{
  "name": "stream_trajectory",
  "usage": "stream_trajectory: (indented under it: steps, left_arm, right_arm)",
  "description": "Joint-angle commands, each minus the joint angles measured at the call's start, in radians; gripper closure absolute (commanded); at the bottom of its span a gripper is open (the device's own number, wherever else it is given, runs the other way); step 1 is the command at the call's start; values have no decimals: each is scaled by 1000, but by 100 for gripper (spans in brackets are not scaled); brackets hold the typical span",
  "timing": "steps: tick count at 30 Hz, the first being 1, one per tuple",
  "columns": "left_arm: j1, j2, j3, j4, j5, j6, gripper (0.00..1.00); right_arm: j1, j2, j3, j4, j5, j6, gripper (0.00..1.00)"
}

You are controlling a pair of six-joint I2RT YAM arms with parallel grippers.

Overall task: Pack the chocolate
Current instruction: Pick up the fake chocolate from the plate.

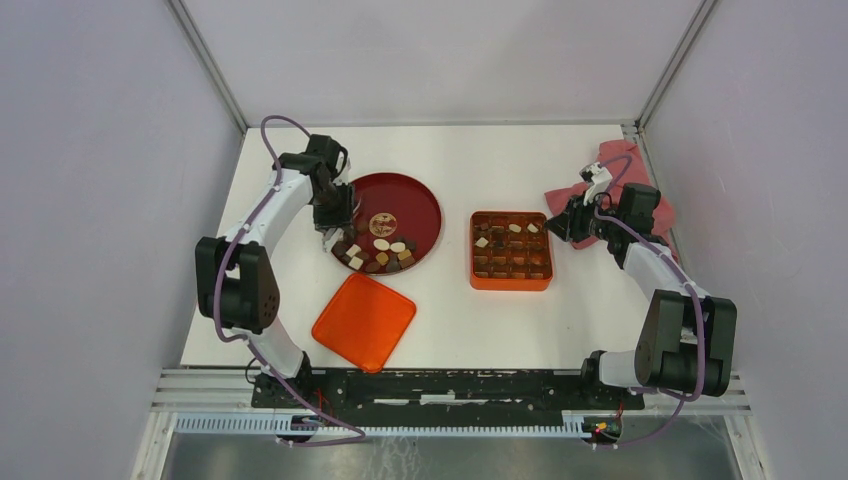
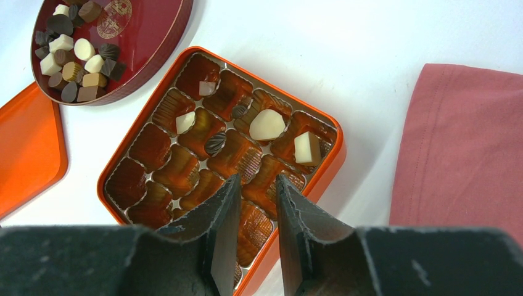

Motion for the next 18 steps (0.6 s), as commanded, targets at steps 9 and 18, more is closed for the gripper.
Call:
stream_trajectory:
  steps: [9,18]
  left_arm:
    - [8,12,44,0,-18,60,54]
    - [20,32,81,-23,-42,73,54]
  right_arm:
    - [3,-15,2,33,-11,4,67]
    - [2,-17,3,33,-11,3,67]
